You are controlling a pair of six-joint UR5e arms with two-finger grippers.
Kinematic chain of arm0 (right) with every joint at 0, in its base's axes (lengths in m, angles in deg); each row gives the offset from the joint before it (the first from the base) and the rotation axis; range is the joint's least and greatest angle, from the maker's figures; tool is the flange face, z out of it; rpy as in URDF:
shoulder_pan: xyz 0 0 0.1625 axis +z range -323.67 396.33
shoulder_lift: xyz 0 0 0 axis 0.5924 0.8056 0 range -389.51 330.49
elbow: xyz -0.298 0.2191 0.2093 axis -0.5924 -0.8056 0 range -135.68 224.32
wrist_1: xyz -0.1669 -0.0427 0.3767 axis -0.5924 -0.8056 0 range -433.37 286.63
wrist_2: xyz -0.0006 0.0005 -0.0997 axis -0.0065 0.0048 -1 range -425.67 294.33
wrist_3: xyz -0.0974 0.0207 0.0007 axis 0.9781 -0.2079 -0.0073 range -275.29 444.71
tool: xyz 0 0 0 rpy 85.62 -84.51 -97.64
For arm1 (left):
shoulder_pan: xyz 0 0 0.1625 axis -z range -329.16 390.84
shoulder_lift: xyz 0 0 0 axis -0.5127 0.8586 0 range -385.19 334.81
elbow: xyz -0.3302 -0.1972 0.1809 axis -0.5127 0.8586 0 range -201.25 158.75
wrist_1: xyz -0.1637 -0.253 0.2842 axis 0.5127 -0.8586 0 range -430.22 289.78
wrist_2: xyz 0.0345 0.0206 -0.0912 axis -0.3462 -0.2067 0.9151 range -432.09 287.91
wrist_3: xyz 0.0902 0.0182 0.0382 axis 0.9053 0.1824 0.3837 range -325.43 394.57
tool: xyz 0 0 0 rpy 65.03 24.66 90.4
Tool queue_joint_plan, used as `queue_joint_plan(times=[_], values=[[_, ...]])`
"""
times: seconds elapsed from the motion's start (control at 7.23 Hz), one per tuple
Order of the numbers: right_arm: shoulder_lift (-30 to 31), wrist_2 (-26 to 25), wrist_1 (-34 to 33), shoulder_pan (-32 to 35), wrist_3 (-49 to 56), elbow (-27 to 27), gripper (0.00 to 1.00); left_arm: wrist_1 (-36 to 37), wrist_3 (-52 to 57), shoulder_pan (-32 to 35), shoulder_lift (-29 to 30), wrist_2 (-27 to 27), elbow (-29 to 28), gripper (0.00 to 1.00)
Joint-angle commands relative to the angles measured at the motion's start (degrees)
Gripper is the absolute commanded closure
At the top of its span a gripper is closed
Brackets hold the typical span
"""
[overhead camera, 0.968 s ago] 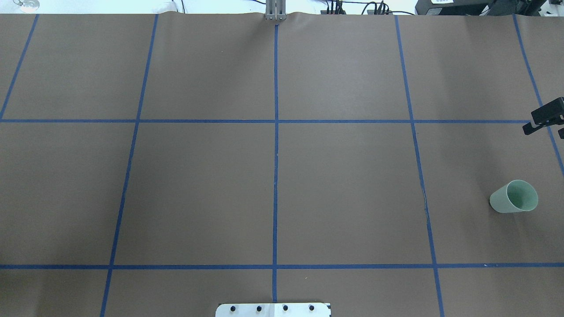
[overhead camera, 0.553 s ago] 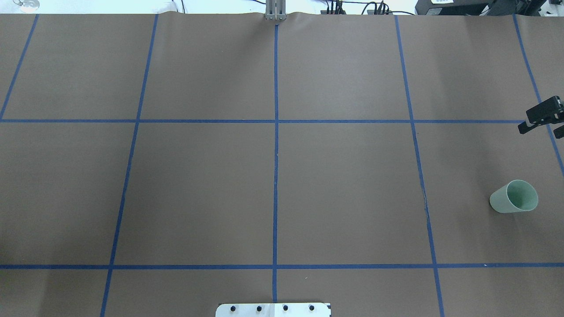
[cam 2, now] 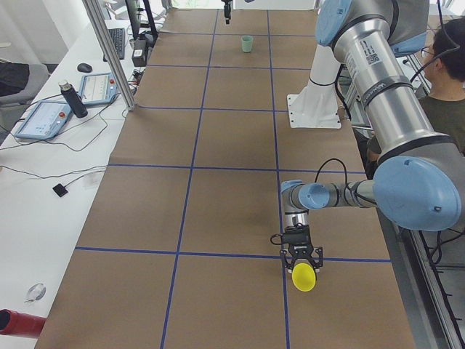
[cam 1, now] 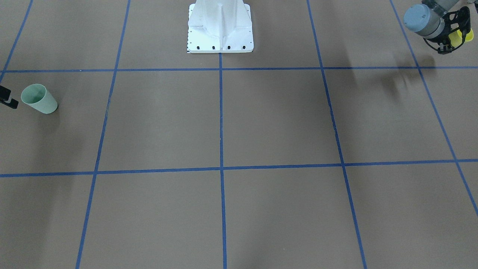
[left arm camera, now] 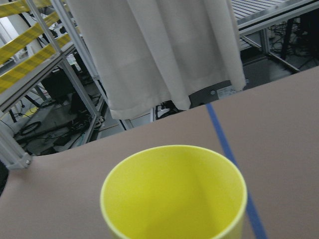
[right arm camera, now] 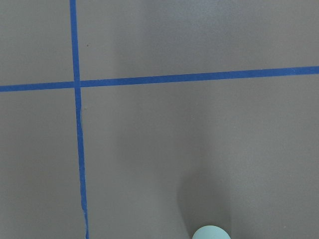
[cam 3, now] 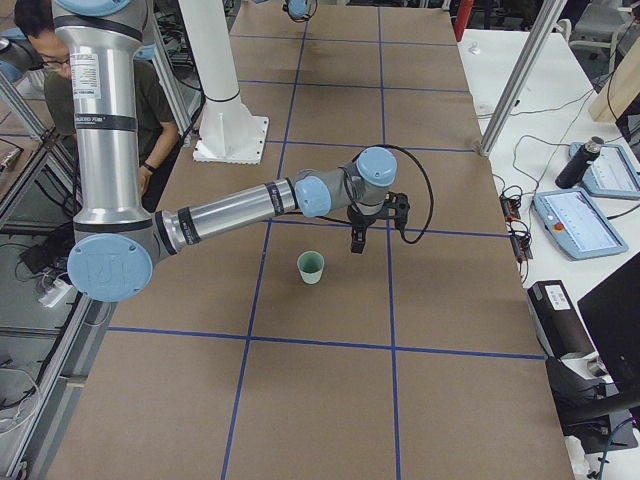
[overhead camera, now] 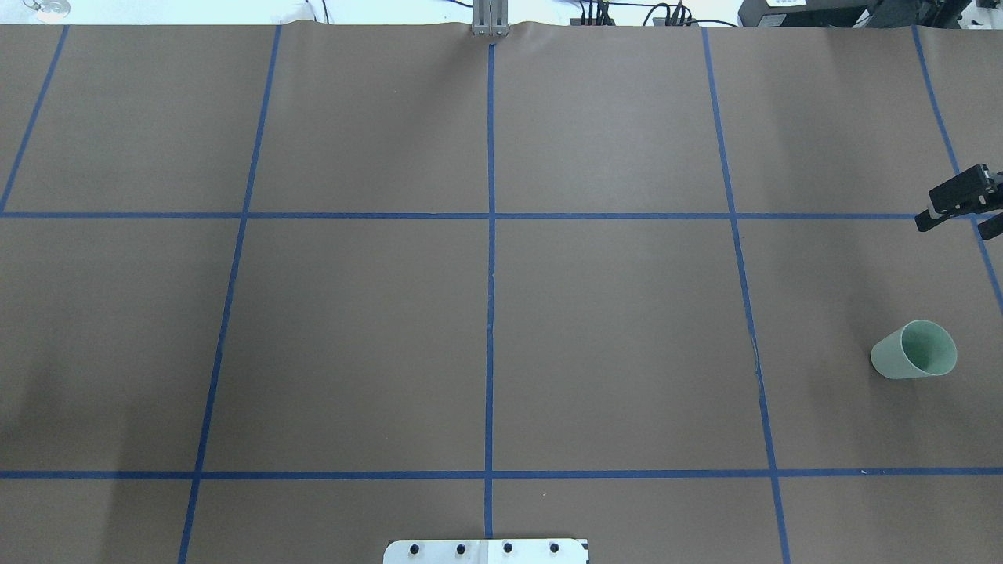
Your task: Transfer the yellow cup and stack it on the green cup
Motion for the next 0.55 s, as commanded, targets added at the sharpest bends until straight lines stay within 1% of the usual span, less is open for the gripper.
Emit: queue_joint_plan(times=[0.0,0.14,0.28,0.41], values=[[-0.65,-0.09,0.05,-0.28,-2.18,-0.28,0.01,6.09,15.09,11.58,11.73,-10.65,-0.44,0.94],[-0.74,-0.17,0.05,-0.45,-2.37,-0.20,0.01,6.01,16.97,11.59,12.37,-11.75,-0.35,0.94],[-1.53,-0.44,0.05,-0.46,-2.37,-0.11,0.01,6.00,22.13,12.29,16.64,-16.46,-0.35,0.94],[-2.40,-1.57,0.05,-0.37,-2.37,-0.02,0.01,6.00,26.96,13.69,22.34,-20.95,-0.53,0.94]])
